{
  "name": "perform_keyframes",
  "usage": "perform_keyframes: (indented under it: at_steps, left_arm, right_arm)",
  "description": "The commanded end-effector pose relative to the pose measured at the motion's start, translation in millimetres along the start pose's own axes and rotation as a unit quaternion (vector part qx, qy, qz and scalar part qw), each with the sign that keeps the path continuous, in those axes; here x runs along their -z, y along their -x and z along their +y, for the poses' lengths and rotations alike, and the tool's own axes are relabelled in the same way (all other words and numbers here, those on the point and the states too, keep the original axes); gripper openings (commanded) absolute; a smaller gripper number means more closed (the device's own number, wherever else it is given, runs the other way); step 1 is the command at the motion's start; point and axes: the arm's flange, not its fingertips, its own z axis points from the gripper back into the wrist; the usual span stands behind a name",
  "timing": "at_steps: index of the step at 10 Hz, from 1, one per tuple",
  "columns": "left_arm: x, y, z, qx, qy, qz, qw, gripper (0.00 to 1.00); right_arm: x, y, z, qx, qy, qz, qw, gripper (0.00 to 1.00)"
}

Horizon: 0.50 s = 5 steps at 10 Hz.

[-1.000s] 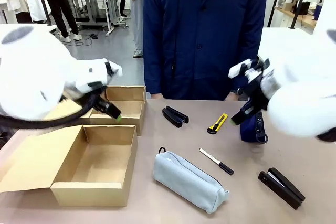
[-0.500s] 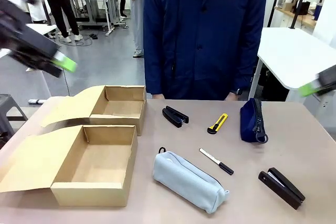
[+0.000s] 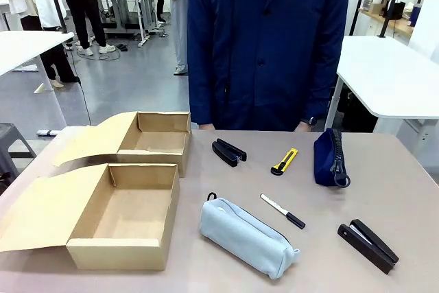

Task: Place items inside the box.
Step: Pick up a Pencil pouch or Stapler and place it inside the Mailer Box closest to the robot.

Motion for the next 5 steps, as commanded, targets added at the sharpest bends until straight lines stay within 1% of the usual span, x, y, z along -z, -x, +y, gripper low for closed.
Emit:
perform_keyframes:
  at_steps: [1,2,3,4,5]
  left_arm:
    - [18.2,1.2,43.2,-0.077,0.062,-0.048,0.994,1.0]
    - [20.4,7.8,54.5,-0.092,0.072,-0.061,0.991,1.0]
    - [26.7,9.6,55.1,-0.103,0.062,-0.071,0.99,1.0]
    - [28.3,7.8,53.3,-0.105,0.029,-0.084,0.991,1.0]
    - [6.2,1.3,69.3,-0.113,0.061,-0.067,0.989,1.0]
  right_arm:
    - [21.6,-28.7,-30.2,0.028,-0.046,-0.008,0.998,1.0]
    - [26.2,-29.2,-43.2,0.046,-0.043,-0.012,0.998,1.0]
    - [29.4,-29.5,-48.5,0.054,-0.034,-0.026,0.998,1.0]
    - [35.4,-28.3,-45.2,0.065,0.021,-0.034,0.997,1.0]
    - [28.8,-18.4,-51.7,0.065,-0.029,-0.025,0.997,1.0]
